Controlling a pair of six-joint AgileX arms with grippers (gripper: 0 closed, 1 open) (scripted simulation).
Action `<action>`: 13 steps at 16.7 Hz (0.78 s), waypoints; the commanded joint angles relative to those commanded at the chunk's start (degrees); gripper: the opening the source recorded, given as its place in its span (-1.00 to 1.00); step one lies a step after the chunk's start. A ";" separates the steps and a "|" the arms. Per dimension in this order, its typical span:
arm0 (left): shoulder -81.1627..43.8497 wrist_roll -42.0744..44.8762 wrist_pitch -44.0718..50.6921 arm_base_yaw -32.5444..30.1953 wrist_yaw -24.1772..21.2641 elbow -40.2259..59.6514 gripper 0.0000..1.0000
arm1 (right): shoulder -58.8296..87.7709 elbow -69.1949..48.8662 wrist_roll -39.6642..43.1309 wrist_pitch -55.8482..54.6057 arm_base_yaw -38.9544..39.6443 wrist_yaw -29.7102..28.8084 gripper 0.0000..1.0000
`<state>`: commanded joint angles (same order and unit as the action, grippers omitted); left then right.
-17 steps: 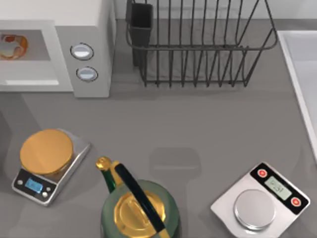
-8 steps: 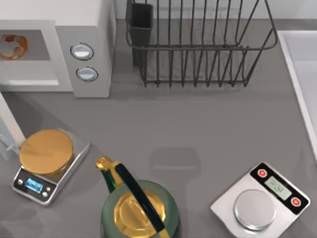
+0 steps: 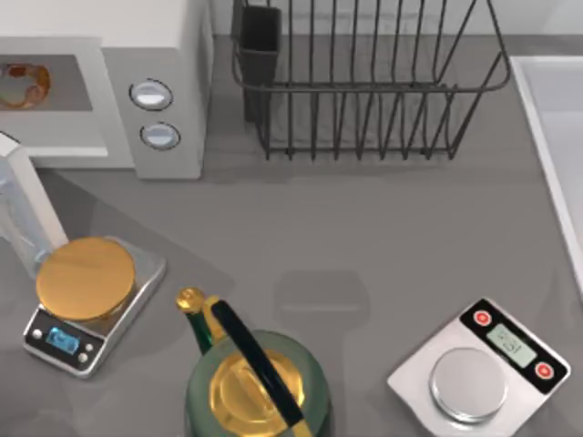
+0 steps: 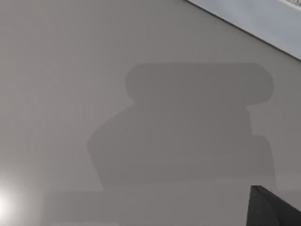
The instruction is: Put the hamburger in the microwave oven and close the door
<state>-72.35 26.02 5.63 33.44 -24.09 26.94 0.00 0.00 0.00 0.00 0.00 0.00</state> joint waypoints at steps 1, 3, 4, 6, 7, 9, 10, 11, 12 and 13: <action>0.08 -0.09 -0.03 0.01 -0.01 -0.01 -1.00 | 0.00 0.00 0.00 0.00 0.00 0.00 1.00; 1.22 -1.59 -0.45 0.06 -0.25 -0.14 -1.00 | 0.00 0.00 0.00 0.00 0.00 0.00 1.00; 2.18 -3.00 -0.82 0.06 -0.41 -0.26 -1.00 | 0.00 0.00 0.00 0.00 0.00 0.00 1.00; 4.45 -7.11 -1.70 -0.30 -0.73 -0.59 -1.00 | 0.00 0.00 0.00 0.00 0.00 0.00 1.00; 5.69 -9.58 -2.15 -0.87 -0.61 -0.84 -1.00 | 0.00 0.00 0.00 0.00 0.00 0.00 1.00; 8.33 -14.05 -2.92 -3.22 0.71 -1.69 -1.00 | 0.00 0.00 0.00 0.00 0.00 0.00 1.00; 9.56 -16.18 -3.17 -4.97 1.89 -2.28 -1.00 | 0.00 0.00 0.00 0.00 0.00 0.00 1.00; 10.59 -18.02 -3.28 -7.09 3.41 -2.94 -1.00 | 0.00 0.00 0.00 0.00 0.00 0.00 1.00; 11.38 -19.56 -3.25 -9.61 5.28 -3.63 -1.00 | 0.00 0.00 0.00 0.00 0.00 0.00 1.00; 11.93 -20.72 -3.09 -12.60 7.45 -4.32 -1.00 | 0.00 0.00 0.00 0.00 0.00 0.00 1.00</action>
<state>-60.42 5.30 2.54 20.85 -16.64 22.62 0.00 0.00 0.00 0.00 0.00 0.00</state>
